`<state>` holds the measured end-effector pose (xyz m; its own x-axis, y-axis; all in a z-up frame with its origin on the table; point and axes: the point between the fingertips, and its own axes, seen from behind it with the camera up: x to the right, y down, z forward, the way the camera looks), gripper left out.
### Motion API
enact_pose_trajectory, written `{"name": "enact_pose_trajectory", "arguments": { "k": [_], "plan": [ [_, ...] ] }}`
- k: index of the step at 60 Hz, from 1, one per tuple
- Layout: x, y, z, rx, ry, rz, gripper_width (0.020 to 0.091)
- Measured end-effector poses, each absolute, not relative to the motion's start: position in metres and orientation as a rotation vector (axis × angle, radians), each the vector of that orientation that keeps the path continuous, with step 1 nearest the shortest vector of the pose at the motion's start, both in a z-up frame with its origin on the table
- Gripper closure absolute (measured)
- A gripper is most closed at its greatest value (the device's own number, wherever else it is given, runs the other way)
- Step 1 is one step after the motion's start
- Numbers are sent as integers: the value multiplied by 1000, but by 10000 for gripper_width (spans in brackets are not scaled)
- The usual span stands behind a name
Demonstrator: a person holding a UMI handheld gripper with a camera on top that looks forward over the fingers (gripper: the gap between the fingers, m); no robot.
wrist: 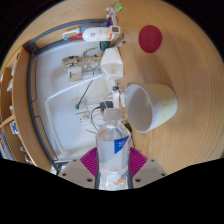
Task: Pour water
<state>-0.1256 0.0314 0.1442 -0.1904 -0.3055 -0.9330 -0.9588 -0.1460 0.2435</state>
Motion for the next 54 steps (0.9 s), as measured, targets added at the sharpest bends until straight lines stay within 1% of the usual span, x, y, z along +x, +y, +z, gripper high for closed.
{"name": "enact_pose_trajectory", "arguments": {
  "k": [8,14,20,23,27,33,40,42,47,54],
  "plan": [
    [-128,31,137,-1430,1636,1460,728],
    [-125,32,135,-1361,1741,1527,729],
    [-126,33,136,-1374,1740,1531,729],
    [-128,33,139,-1405,1705,1527,728],
    [-126,35,152,-1427,1649,1510,728],
    [-122,35,178,-1518,1486,1448,729],
    [-101,38,210,-1645,1168,1252,726],
    [-89,35,223,-1681,1089,1179,728],
    [-54,37,238,-1754,864,927,729],
    [-1,41,248,-1827,560,516,727]
  ]
}}
